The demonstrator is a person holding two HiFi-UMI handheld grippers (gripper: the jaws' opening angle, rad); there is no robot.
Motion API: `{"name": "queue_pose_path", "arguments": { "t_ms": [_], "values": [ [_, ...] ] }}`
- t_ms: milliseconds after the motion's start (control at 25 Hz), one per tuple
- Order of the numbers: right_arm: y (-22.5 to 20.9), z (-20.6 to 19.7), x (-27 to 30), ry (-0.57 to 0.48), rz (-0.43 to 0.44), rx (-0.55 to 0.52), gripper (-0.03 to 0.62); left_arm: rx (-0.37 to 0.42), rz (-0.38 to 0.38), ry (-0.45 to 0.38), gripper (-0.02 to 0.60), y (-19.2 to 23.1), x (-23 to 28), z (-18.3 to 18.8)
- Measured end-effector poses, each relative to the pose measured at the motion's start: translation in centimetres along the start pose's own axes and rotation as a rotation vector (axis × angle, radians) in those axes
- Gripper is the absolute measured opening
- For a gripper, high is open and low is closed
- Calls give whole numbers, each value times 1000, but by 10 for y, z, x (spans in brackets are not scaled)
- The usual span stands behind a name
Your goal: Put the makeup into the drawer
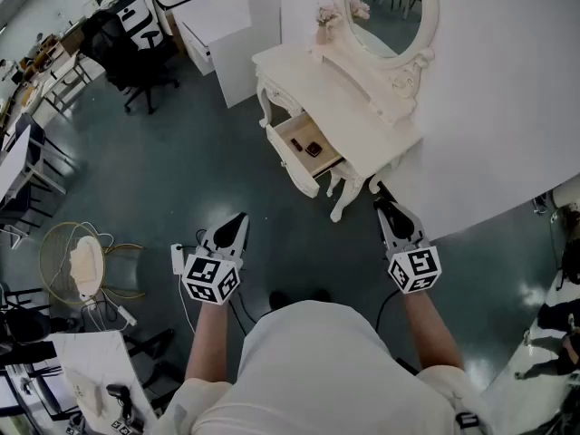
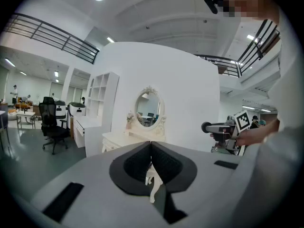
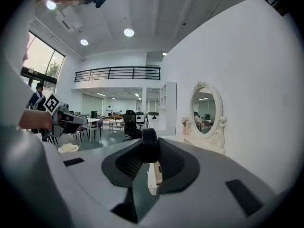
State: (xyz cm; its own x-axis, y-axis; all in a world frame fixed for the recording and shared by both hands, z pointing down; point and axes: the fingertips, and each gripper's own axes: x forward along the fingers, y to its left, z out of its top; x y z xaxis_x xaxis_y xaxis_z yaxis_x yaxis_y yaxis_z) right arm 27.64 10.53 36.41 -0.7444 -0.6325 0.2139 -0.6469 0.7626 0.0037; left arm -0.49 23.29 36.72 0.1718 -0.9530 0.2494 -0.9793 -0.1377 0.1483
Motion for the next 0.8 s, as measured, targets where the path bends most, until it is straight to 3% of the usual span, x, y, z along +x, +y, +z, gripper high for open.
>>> {"name": "queue_pose_path", "arguments": {
  "t_ms": [800],
  "values": [
    [23, 7, 12, -1, -1, 16, 89, -16, -39, -4, 17, 20, -3, -2]
  ]
}}
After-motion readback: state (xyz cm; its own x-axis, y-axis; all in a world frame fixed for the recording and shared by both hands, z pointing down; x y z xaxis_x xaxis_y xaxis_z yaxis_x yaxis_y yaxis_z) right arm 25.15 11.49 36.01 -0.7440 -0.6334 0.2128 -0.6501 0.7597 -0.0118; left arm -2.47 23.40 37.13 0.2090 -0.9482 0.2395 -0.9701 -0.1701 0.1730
